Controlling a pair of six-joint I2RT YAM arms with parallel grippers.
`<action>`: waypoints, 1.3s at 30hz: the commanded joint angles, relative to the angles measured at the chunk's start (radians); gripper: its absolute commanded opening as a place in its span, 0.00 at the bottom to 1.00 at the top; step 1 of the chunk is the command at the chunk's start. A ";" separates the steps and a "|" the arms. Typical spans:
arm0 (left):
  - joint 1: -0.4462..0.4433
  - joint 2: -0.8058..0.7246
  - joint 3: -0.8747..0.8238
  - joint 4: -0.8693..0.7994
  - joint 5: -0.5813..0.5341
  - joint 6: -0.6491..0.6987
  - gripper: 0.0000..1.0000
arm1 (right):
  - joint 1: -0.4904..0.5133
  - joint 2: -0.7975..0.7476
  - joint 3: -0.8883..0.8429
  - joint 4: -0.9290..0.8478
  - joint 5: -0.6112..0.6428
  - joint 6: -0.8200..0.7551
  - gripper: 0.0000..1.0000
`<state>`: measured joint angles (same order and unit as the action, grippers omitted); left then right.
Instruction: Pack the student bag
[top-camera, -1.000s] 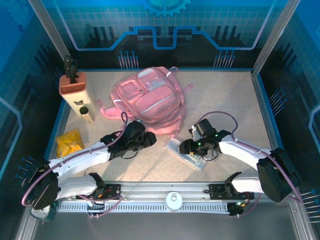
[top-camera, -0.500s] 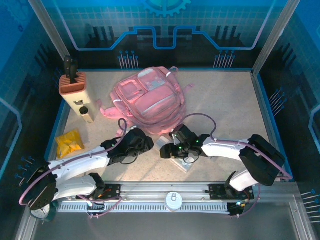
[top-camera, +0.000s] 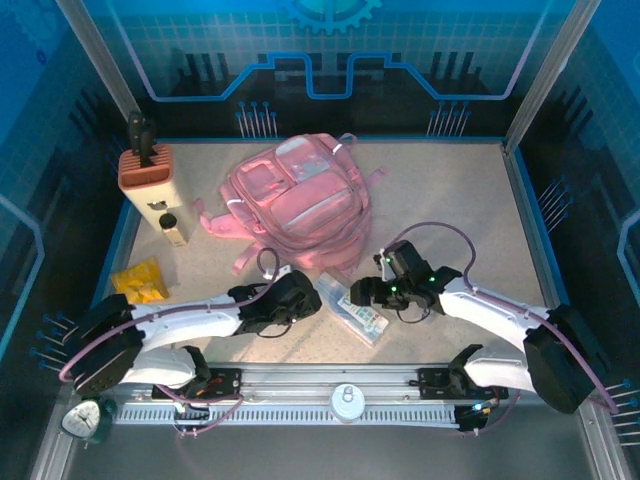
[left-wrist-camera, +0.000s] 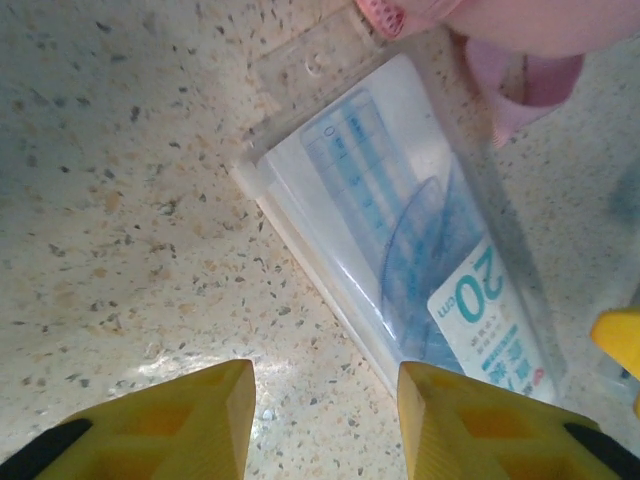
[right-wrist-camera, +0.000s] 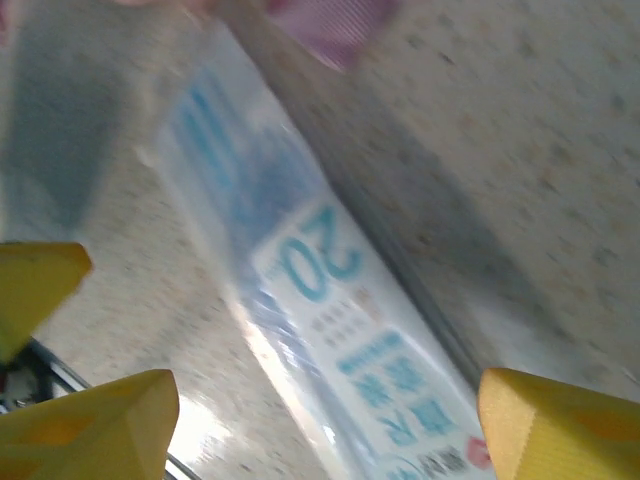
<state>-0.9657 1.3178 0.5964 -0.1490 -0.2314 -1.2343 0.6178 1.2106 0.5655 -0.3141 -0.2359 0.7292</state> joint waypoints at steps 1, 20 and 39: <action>-0.007 0.063 0.058 0.052 0.000 -0.022 0.37 | -0.029 -0.006 -0.026 -0.126 -0.029 -0.090 0.80; 0.000 0.250 0.059 0.115 0.033 -0.073 0.11 | -0.036 0.068 -0.050 -0.027 -0.256 -0.185 0.75; 0.005 0.280 0.020 0.165 0.085 -0.122 0.05 | -0.005 0.173 -0.052 0.127 -0.366 -0.196 0.46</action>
<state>-0.9638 1.5570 0.6392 0.0105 -0.1898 -1.3373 0.5972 1.3643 0.5140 -0.2386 -0.5606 0.5461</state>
